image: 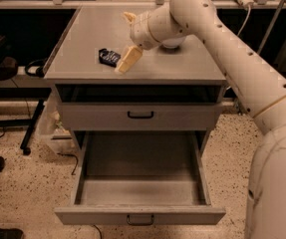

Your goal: Pick rxbar blueberry from middle drawer and place on counter

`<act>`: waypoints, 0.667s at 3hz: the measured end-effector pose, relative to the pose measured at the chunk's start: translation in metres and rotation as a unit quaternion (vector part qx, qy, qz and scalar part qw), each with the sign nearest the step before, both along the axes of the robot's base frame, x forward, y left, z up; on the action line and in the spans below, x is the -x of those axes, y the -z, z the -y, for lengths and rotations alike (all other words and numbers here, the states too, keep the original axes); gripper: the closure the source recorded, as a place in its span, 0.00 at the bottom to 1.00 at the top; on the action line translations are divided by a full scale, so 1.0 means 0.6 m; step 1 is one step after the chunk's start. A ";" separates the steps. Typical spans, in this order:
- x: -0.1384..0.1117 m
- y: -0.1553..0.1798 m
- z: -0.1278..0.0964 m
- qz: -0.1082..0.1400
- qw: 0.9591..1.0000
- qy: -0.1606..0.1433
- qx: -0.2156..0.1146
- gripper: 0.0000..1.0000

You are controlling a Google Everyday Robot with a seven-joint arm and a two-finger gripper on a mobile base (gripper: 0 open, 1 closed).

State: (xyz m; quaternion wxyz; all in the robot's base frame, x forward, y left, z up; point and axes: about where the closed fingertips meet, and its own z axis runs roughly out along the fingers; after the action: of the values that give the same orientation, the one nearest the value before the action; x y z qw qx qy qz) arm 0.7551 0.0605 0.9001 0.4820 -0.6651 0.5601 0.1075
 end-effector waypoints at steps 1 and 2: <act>0.030 -0.034 0.052 0.007 1.000 0.026 0.007 0.00; 0.066 -0.074 0.131 0.016 0.998 0.059 0.004 0.00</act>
Offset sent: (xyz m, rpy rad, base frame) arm -0.0654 -0.1534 0.0763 0.0003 -0.0554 -0.2205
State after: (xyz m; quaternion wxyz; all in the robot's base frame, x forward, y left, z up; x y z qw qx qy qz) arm 0.7157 -0.0182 0.9443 0.4935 -0.6345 0.5911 0.0664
